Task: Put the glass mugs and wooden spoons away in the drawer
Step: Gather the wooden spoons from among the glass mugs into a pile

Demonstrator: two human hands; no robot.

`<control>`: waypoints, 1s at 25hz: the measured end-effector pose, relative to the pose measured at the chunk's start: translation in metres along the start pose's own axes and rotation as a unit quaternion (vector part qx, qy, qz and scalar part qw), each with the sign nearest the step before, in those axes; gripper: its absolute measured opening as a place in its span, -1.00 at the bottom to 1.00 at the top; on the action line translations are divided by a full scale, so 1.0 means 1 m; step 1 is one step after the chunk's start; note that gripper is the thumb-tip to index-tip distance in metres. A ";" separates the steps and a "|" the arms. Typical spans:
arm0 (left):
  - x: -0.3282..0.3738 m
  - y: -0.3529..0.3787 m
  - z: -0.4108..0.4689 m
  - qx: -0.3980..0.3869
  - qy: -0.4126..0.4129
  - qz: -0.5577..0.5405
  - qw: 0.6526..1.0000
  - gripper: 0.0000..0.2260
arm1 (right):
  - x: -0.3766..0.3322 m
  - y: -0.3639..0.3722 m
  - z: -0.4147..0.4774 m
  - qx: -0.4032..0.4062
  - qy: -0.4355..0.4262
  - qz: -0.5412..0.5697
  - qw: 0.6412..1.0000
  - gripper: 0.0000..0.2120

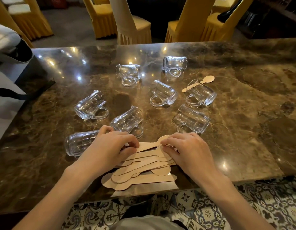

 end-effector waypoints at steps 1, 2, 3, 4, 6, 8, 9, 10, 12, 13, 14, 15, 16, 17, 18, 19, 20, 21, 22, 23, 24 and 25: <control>0.000 0.000 -0.003 0.017 0.012 -0.002 1.000 -0.85 | 0.001 -0.001 0.001 -0.001 -0.003 0.001 1.000 -0.87; 0.000 -0.002 -0.007 0.047 0.025 -0.009 0.999 -0.83 | 0.003 -0.003 0.003 -0.004 -0.003 0.005 1.000 -0.87; -0.001 -0.005 -0.014 0.098 0.038 -0.023 0.994 -0.81 | 0.006 -0.005 0.007 -0.007 -0.001 0.012 1.000 -0.87; -0.004 -0.010 -0.021 0.166 0.050 -0.036 0.984 -0.80 | 0.012 -0.009 0.013 -0.007 0.003 0.022 1.000 -0.87; -0.018 -0.019 -0.037 0.293 0.044 -0.041 0.954 -0.78 | 0.029 -0.018 0.029 0.007 0.019 0.038 0.999 -0.89; -0.034 -0.022 -0.051 0.364 0.003 -0.025 0.931 -0.76 | 0.047 -0.027 0.049 0.027 0.036 0.041 0.998 -0.89; -0.039 -0.021 -0.057 0.383 -0.021 -0.017 0.923 -0.75 | 0.055 -0.031 0.059 0.036 0.043 0.043 0.998 -0.88; -0.042 -0.016 -0.062 0.396 -0.037 -0.010 0.917 -0.74 | 0.063 -0.033 0.070 0.044 0.050 0.043 0.997 -0.88; -0.041 -0.002 -0.070 0.404 -0.025 0.003 0.914 -0.73 | 0.079 -0.034 0.092 0.049 0.071 0.033 0.996 -0.88; -0.038 0.007 -0.073 0.399 0.000 0.010 0.917 -0.74 | 0.088 -0.032 0.103 0.042 0.086 0.018 0.995 -0.88; -0.036 0.015 -0.075 0.387 0.029 0.017 0.921 -0.76 | 0.096 -0.028 0.114 0.031 0.096 -0.006 0.995 -0.88; -0.034 0.020 -0.076 0.374 0.052 0.024 0.926 -0.78 | 0.103 -0.023 0.125 0.018 0.097 -0.038 0.994 -0.87; -0.033 0.023 -0.076 0.362 0.066 0.030 0.930 -0.79 | 0.107 -0.018 0.134 0.004 0.086 -0.076 0.993 -0.85; -0.034 0.024 -0.075 0.353 0.072 0.037 0.932 -0.79 | 0.109 -0.012 0.143 -0.016 0.064 -0.116 0.991 -0.83; -0.035 0.024 -0.074 0.347 0.074 0.044 0.934 -0.78 | 0.108 -0.006 0.150 -0.040 0.035 -0.154 0.987 -0.82; -0.035 0.024 -0.073 0.339 0.074 0.052 0.936 -0.77 | 0.107 0.000 0.157 -0.069 0.006 -0.189 0.980 -0.81; -0.035 0.025 -0.071 0.329 0.073 0.061 0.940 -0.76 | 0.104 0.006 0.163 -0.097 -0.017 -0.218 0.971 -0.80; -0.034 0.026 -0.070 0.318 0.073 0.068 0.943 -0.74 | 0.101 0.011 0.168 -0.119 -0.034 -0.246 0.961 -0.80; -0.034 0.027 -0.068 0.311 0.072 0.073 0.945 -0.74 | 0.099 0.015 0.172 -0.134 -0.044 -0.271 0.952 -0.82; -0.035 0.027 -0.068 0.307 0.070 0.077 0.946 -0.73 | 0.096 0.018 0.175 -0.144 -0.048 -0.290 0.945 -0.84; -0.035 0.027 -0.067 0.305 0.068 0.078 0.947 -0.74 | 0.094 0.020 0.177 -0.152 -0.045 -0.302 0.940 -0.87; -0.035 0.027 -0.067 0.304 0.066 0.079 0.947 -0.74 | 0.092 0.020 0.179 -0.159 -0.037 -0.306 0.938 -0.90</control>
Point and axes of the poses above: each hand's wrist, its own z-axis towards the middle knuckle, its own y-axis out of the palm, x = y × z, the point moved 2 cm from there along z, towards the middle knuckle, and after that the axes turned 14 degrees about -z, right-handed, at the moved point
